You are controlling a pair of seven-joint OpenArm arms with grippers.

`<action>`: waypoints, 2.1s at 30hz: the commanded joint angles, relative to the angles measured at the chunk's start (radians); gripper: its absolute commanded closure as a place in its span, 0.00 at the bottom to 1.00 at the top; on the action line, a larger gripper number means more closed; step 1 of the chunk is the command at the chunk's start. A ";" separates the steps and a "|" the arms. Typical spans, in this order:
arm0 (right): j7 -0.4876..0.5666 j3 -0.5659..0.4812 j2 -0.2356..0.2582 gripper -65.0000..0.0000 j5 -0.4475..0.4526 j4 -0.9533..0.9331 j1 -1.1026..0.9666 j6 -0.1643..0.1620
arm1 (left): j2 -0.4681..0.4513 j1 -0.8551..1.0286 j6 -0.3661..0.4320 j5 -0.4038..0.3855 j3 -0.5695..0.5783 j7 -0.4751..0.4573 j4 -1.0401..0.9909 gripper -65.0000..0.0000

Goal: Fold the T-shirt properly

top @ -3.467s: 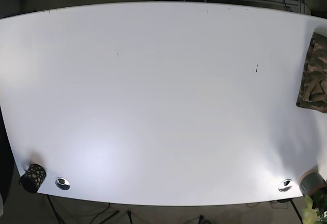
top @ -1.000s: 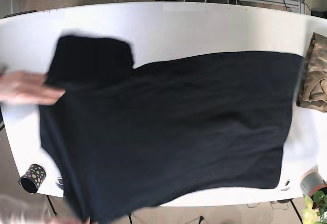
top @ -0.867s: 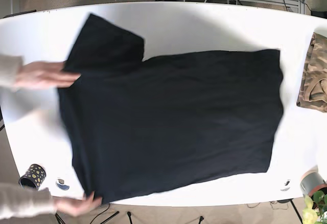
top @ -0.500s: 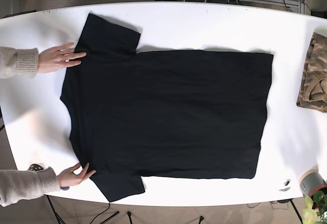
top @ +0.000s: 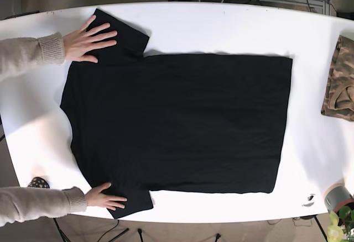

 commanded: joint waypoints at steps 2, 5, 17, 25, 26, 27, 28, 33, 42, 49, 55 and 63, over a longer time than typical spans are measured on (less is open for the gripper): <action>0.009 0.004 0.027 0.80 0.002 0.074 -0.057 0.003 | 0.000 0.070 0.003 0.003 0.000 -0.008 0.126 0.25; 0.009 0.004 0.043 0.80 0.002 0.139 -0.114 0.003 | 0.000 0.140 0.003 0.003 0.000 -0.007 0.235 0.25; -0.081 0.085 0.089 0.80 0.026 0.493 -0.365 0.006 | -0.007 0.418 0.003 0.000 0.000 0.064 0.662 0.25; -0.204 0.156 0.112 0.80 0.025 0.802 -0.551 0.012 | -0.007 0.595 0.003 0.000 0.000 0.067 0.875 0.25; -0.209 0.157 0.113 0.80 0.025 0.831 -0.569 0.012 | -0.007 0.613 0.003 0.000 0.000 0.067 0.892 0.25; -0.209 0.157 0.118 0.80 0.025 0.863 -0.589 0.012 | -0.007 0.636 0.003 0.000 0.000 0.067 0.913 0.25; -0.209 0.159 0.118 0.80 0.025 0.895 -0.615 0.012 | -0.007 0.658 0.003 0.000 0.000 0.067 0.936 0.25; -0.209 0.162 0.152 0.80 0.026 1.038 -0.729 0.006 | -0.008 0.774 0.003 0.000 -0.003 0.067 1.050 0.25; -0.209 0.249 0.156 0.80 0.026 1.273 -0.899 0.011 | -0.023 0.912 0.005 -0.005 -0.003 0.065 1.265 0.25; -0.207 0.317 0.155 0.80 0.026 1.438 -0.958 0.009 | -0.026 0.913 0.006 -0.005 -0.004 0.065 1.427 0.25; -0.206 0.355 0.132 0.80 0.026 1.507 -0.919 0.003 | -0.020 0.842 0.010 -0.005 -0.021 0.062 1.449 0.25; -0.203 0.397 0.069 0.80 0.026 1.549 -0.819 0.012 | 0.047 0.696 0.006 -0.005 -0.075 0.062 1.450 0.25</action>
